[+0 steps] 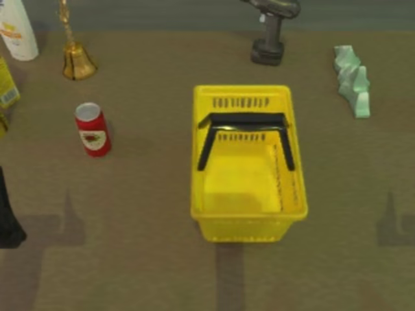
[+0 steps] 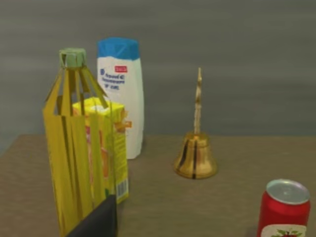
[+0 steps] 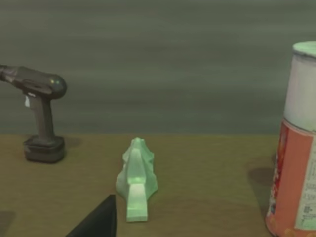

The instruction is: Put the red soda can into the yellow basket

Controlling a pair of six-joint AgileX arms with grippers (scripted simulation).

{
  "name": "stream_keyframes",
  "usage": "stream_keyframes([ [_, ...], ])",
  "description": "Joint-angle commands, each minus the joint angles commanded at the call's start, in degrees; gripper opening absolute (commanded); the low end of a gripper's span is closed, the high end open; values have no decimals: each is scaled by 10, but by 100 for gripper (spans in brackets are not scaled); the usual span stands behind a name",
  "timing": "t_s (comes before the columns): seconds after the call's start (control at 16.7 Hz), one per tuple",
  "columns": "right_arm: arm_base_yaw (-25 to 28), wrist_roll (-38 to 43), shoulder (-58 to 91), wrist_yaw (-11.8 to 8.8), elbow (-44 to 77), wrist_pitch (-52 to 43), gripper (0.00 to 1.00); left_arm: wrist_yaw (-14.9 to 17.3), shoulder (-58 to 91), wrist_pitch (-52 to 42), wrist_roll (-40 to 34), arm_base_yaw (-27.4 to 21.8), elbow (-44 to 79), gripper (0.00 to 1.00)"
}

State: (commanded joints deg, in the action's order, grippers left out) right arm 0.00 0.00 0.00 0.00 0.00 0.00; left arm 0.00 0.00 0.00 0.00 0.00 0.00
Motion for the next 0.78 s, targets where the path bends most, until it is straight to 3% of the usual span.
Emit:
stream_keyframes([
  [0.36,0,0,0,0,0,0,100,7,56,-41,16,-12,40,100],
  [0.78,0,0,0,0,0,0,100,22,345,-241,96,-54,248,100],
])
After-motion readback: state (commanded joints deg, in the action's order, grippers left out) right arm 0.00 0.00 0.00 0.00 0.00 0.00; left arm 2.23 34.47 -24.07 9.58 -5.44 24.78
